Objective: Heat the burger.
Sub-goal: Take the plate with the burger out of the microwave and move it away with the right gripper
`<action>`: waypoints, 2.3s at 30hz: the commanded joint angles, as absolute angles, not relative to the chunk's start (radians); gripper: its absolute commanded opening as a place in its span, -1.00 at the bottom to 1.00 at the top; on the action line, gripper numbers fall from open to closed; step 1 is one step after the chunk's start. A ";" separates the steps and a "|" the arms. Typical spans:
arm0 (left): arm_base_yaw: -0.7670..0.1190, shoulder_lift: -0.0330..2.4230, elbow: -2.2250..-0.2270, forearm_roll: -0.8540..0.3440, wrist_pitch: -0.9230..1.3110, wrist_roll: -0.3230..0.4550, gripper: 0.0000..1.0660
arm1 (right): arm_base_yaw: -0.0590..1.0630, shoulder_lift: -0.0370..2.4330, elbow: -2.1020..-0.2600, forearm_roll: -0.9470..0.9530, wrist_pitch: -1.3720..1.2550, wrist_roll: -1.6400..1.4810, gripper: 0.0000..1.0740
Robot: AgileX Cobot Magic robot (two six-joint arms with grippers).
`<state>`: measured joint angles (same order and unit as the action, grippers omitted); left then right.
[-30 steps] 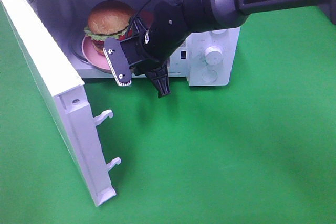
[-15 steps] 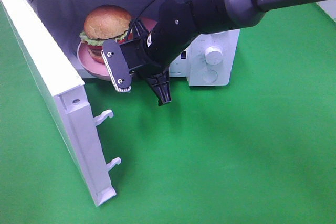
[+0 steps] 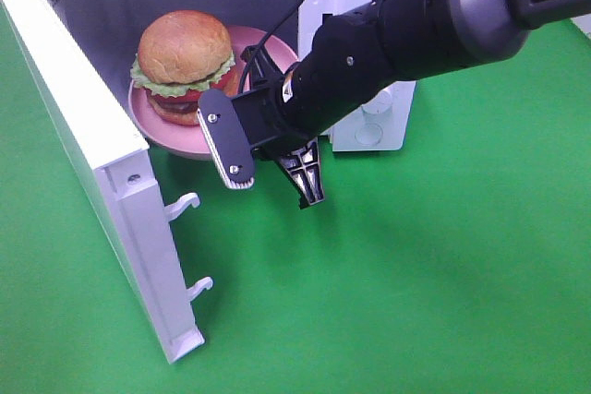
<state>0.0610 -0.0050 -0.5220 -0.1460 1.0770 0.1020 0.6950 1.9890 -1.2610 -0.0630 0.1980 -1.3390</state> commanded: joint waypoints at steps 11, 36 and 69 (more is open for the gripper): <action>0.065 -0.010 -0.517 -0.147 1.071 0.097 0.92 | 0.680 1.858 -1.099 0.011 0.096 -1.319 -1.00; 0.065 -0.010 -0.517 -0.147 1.071 0.097 0.92 | 0.717 1.672 -0.850 0.125 0.063 -1.311 -1.00; 0.065 -0.010 -0.517 -0.147 1.071 0.097 0.92 | 0.750 1.313 -0.491 0.099 0.058 -1.197 -1.00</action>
<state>0.0610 -0.0050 -0.5220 -0.1460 1.0770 0.1020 0.7460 1.3310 -0.4860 0.1090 0.1150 -1.2030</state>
